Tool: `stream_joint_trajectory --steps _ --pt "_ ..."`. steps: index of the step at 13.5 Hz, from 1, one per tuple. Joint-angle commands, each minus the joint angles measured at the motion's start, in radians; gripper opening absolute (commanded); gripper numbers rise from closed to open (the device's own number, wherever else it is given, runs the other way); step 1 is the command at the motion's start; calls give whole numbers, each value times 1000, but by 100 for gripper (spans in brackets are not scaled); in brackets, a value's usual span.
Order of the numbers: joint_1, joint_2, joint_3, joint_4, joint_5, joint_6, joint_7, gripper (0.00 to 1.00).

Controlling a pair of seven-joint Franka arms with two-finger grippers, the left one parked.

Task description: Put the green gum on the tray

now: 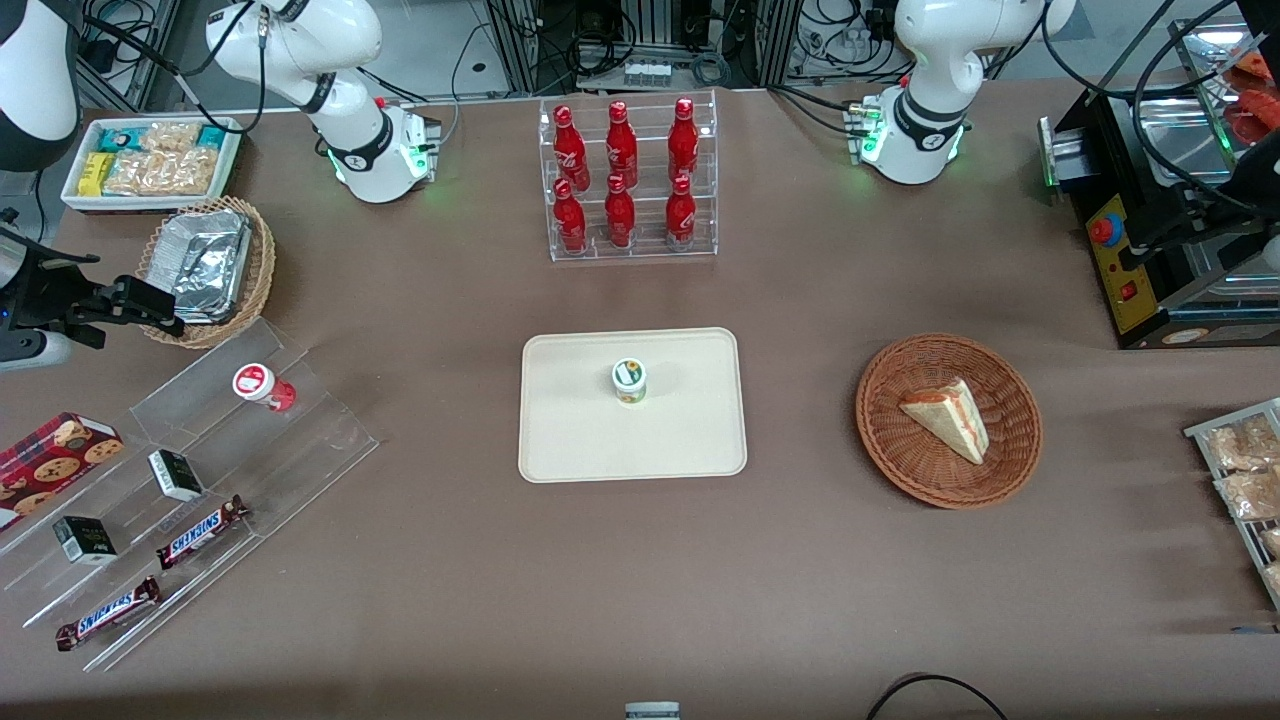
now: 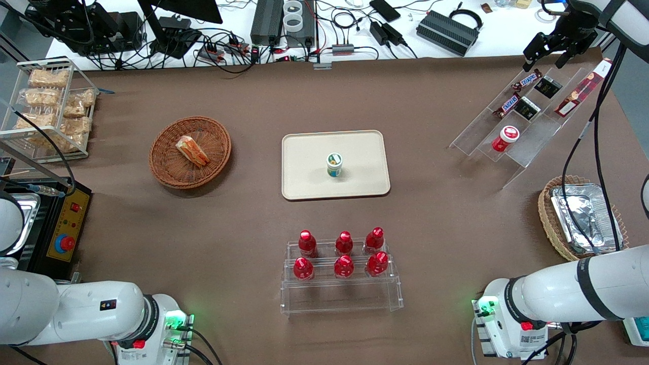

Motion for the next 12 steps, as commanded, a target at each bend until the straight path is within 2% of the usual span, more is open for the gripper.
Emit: stream_joint_trajectory --steps 1,4,6,8,12 --pt "17 33 -2 37 -9 -30 -2 100" --pt "-32 33 33 37 -12 -35 -1 100" --pt "-147 33 153 37 -12 -35 -1 100" --pt "-219 33 221 39 -10 -35 -1 100" --pt "-224 39 225 46 -10 -35 1 100"
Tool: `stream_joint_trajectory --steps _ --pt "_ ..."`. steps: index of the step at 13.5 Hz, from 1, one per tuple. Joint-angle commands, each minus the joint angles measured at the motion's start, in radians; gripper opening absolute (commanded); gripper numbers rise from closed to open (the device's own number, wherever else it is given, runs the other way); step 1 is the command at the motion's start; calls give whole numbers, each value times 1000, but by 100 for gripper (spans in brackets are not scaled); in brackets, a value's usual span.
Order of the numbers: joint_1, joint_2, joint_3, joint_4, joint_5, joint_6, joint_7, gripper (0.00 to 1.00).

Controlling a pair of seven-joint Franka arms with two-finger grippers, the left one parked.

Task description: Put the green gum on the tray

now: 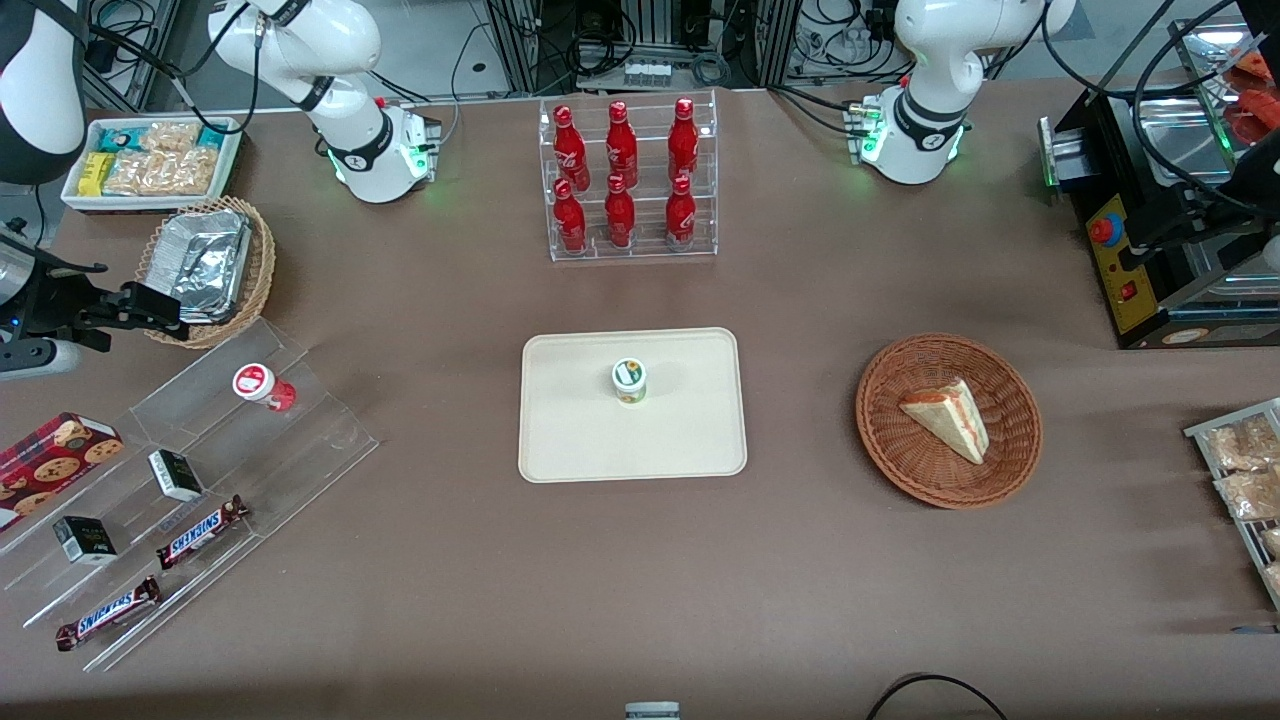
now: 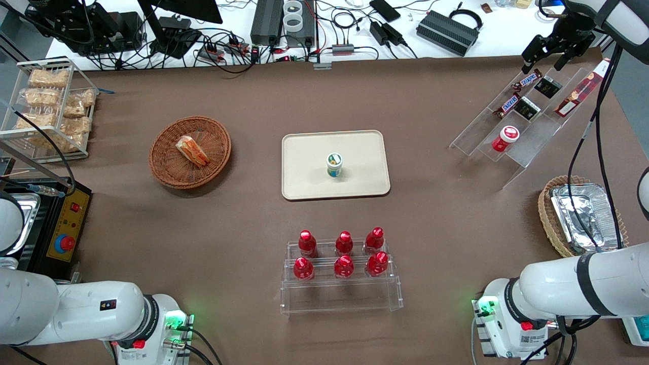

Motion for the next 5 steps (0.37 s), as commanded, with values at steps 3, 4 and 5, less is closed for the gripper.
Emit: stream_joint_trajectory --steps 3,4,5 --pt "1 22 11 42 -10 -32 4 100" --pt "1 22 11 42 -10 -35 4 100" --pt "1 23 11 42 -12 -37 4 100"
